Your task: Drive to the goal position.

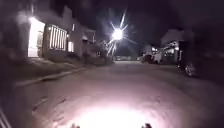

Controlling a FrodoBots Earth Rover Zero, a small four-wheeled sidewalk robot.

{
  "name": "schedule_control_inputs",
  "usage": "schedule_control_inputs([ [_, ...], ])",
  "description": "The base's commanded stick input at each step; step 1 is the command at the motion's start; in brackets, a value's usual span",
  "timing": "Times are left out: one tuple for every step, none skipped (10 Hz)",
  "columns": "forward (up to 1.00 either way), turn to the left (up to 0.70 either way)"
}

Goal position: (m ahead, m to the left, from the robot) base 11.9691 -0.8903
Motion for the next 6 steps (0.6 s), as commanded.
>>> schedule_control_inputs([
  [0.7,0.0],
  [0.7,0.0],
  [0.7,0.0],
  [0.7,0.0],
  [0.7,0.0],
  [0.7,0.0],
])
